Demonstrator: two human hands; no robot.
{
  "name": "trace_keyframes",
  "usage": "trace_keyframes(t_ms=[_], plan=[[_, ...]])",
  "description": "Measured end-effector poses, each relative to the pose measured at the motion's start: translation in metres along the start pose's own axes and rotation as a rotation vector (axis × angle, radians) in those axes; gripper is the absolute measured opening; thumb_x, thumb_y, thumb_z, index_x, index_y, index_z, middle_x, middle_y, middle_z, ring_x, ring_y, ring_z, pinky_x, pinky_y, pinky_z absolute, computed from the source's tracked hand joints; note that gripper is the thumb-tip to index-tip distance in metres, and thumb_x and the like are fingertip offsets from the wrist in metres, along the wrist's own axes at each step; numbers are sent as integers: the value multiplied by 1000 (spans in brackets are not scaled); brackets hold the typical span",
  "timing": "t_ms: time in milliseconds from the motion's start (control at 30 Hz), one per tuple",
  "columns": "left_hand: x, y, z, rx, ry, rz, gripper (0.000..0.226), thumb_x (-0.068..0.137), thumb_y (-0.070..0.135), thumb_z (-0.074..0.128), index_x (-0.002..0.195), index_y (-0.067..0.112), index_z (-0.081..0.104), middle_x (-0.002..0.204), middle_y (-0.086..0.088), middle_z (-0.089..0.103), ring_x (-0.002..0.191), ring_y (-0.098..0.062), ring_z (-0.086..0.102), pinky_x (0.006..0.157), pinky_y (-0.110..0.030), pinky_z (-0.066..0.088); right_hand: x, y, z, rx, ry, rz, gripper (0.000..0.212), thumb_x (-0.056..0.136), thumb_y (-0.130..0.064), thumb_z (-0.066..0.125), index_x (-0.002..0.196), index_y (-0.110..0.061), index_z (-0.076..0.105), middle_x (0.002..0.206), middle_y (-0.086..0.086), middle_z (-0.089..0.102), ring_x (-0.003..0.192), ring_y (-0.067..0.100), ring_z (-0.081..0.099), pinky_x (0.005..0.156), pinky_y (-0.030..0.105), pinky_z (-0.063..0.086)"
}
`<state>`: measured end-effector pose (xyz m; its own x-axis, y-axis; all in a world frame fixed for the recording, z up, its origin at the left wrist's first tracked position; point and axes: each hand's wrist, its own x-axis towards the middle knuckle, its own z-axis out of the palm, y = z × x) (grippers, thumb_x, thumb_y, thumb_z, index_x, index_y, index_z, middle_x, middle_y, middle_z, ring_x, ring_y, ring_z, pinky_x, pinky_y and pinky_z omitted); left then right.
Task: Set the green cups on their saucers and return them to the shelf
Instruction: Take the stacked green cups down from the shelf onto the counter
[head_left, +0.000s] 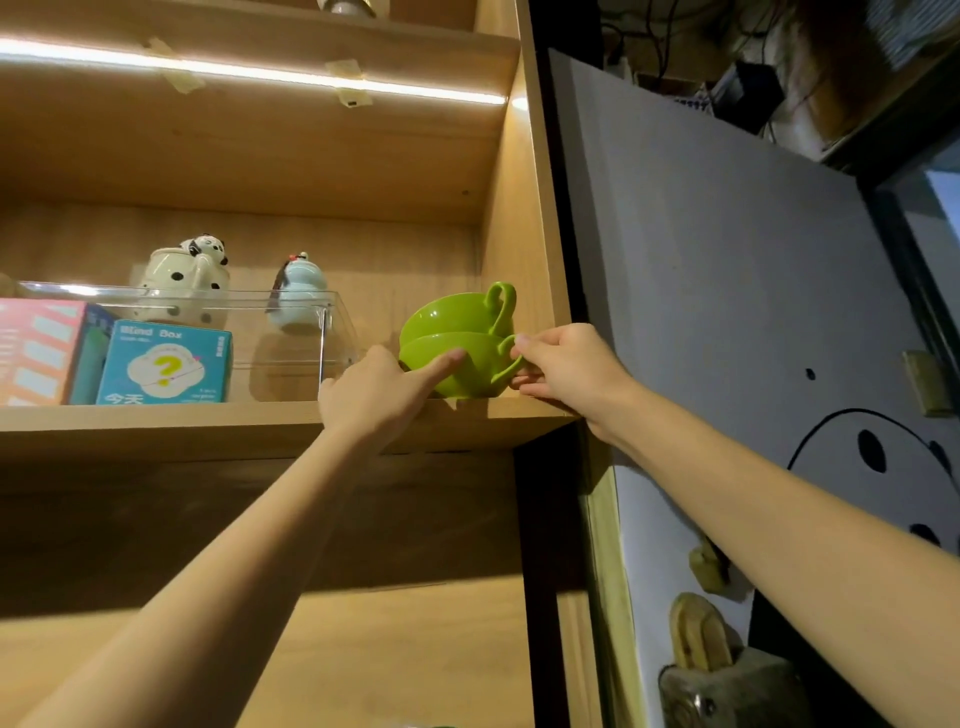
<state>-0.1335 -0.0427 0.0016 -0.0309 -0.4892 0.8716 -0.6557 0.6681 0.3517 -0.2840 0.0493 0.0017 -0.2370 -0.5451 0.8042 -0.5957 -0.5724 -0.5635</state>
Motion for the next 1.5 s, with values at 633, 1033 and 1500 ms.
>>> trace_keyframes(t_ms=[633, 1033, 1500], plan=[[-101, 9, -88, -753, -151, 1, 60, 53, 56, 76, 95, 13, 69, 87, -3, 74, 76, -7, 68, 69, -22, 51, -111, -62, -11, 160, -54, -3, 26, 93, -21, 49, 103, -3, 64, 98, 8, 65, 96, 17, 65, 83, 24, 55], [-245, -21, -79, -860, -229, -214, 52, 58, 20, 80, 105, 13, 61, 95, -4, 68, 80, -5, 66, 59, -10, 50, -254, -11, 9, 337, -174, 168, 16, 89, -15, 55, 84, -21, 68, 86, -2, 73, 88, 7, 67, 76, 11, 54], [-444, -76, -41, -627, -427, -479, 102, 26, 49, 86, 115, 28, 40, 114, 7, 58, 108, -14, 59, 90, -38, 52, -447, 69, 19, 315, -271, 441, 27, 81, 3, 60, 83, -23, 70, 84, -15, 72, 80, -13, 64, 73, 5, 49]])
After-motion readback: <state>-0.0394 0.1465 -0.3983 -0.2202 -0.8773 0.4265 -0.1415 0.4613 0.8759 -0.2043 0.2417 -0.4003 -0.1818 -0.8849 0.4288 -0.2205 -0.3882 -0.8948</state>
